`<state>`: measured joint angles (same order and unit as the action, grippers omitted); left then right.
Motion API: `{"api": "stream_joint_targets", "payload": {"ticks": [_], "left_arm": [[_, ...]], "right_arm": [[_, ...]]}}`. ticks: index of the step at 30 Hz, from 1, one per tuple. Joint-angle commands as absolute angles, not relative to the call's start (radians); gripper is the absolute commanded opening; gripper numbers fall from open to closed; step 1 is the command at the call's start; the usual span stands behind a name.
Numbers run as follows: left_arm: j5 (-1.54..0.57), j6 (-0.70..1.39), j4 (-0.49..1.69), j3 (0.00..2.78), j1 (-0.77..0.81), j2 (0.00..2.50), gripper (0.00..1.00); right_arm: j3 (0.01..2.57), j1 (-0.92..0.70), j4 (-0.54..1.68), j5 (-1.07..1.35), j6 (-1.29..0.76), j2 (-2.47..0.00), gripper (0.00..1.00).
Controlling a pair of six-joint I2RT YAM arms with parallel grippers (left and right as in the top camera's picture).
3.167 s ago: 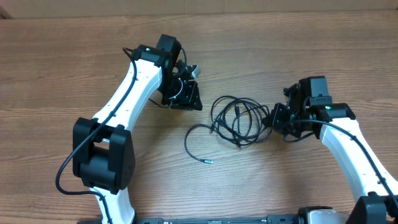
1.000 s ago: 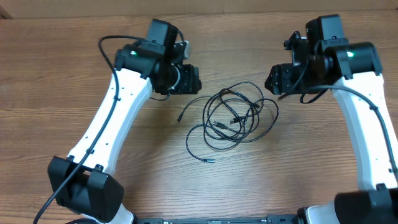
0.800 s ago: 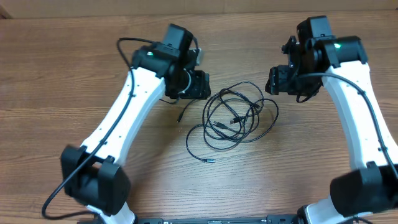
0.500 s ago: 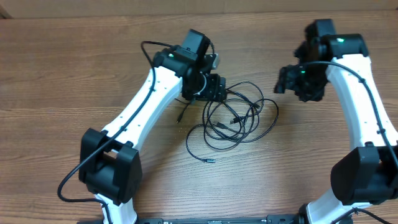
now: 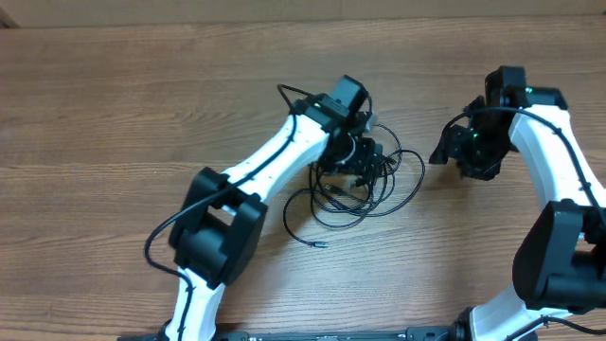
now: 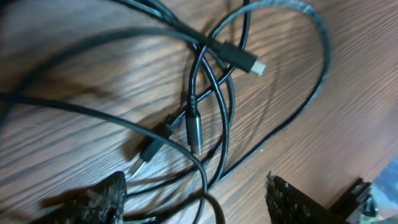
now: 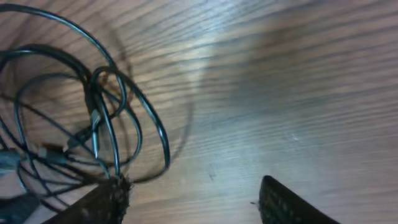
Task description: Untangle cables
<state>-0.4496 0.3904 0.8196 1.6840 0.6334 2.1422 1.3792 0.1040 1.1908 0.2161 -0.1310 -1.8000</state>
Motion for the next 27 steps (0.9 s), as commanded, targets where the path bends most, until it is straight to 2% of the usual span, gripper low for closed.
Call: {"api": "stream_joint_targets", "payload": {"ticks": [1, 3, 10, 11, 15, 18, 24, 27], "left_arm": [[-0.461, 0.397, 0.805, 1.689, 0.658, 2.188, 0.68], [-0.461, 0.397, 0.804, 1.689, 0.662, 2.196, 0.57], [-0.426, 0.398, 0.865, 1.693, 0.618, 2.195, 0.07], [-0.417, 0.402, 0.89, 1.694, 0.601, 2.195, 0.04], [-0.381, 0.408, 0.978, 1.702, 0.523, 2.19, 0.04], [-0.365, 0.4, 1.03, 1.703, 0.408, 2.14, 0.05], [-0.356, 0.38, 1.071, 1.703, 0.25, 1.986, 0.04], [-0.355, 0.37, 1.093, 1.703, 0.174, 1.901, 0.04]], "right_arm": [[1.303, 0.101, 1.123, 0.305, -0.126, -1.794, 0.61], [1.262, 0.101, 1.071, 0.356, -0.126, -1.794, 0.59], [1.162, 0.099, 0.964, 0.414, -0.126, -1.794, 0.54], [1.149, 0.099, 0.952, 0.414, -0.126, -1.794, 0.52], [1.111, 0.099, 0.912, 0.414, -0.141, -1.794, 0.41], [1.075, 0.099, 0.859, 0.468, -0.161, -1.794, 0.26], [1.046, 0.099, 0.797, 0.522, -0.161, -1.794, 0.19], [1.046, 0.099, 0.786, 0.522, -0.161, -1.794, 0.1]]}}
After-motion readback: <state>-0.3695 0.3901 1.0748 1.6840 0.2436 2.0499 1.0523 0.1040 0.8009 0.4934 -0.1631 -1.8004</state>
